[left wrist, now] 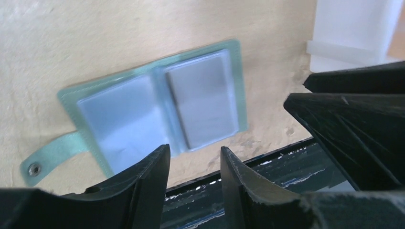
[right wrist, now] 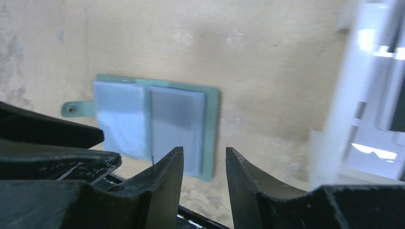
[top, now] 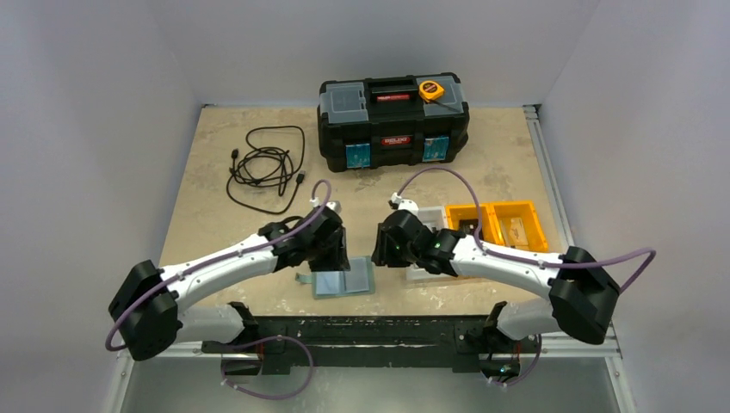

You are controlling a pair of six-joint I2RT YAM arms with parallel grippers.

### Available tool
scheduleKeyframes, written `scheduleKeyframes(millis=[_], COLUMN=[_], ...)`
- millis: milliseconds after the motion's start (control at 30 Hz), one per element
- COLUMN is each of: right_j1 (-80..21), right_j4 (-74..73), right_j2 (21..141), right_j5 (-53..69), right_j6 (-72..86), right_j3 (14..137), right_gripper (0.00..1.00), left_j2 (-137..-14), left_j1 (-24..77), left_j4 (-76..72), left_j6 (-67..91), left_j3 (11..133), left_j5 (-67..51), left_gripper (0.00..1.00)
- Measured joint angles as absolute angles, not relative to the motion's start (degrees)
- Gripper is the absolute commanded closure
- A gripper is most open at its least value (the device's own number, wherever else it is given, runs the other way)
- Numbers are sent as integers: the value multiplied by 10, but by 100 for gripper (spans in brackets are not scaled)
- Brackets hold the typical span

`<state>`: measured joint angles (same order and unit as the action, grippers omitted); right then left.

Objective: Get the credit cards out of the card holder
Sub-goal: Remove the credit card from the card holder.

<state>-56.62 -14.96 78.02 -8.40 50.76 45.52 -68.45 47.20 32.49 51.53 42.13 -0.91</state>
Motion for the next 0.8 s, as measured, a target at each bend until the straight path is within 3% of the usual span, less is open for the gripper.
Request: scheduleKeyframes(millis=[233, 567, 800], right_j1=[-547, -543, -543], right_j4=[-204, -220, -219], right_j2=[703, 675, 680], right_j5=[-126, -140, -140], right_j6=[508, 508, 507], right_j3=[438, 435, 435], right_gripper=[60, 60, 61], left_j2=[-800, -939, -957], left_j1=[552, 590, 598], left_j4=[340, 364, 365], left_j6=[479, 468, 472], left_j3=[529, 566, 583], left_j5=[56, 93, 102], left_gripper=[55, 55, 80])
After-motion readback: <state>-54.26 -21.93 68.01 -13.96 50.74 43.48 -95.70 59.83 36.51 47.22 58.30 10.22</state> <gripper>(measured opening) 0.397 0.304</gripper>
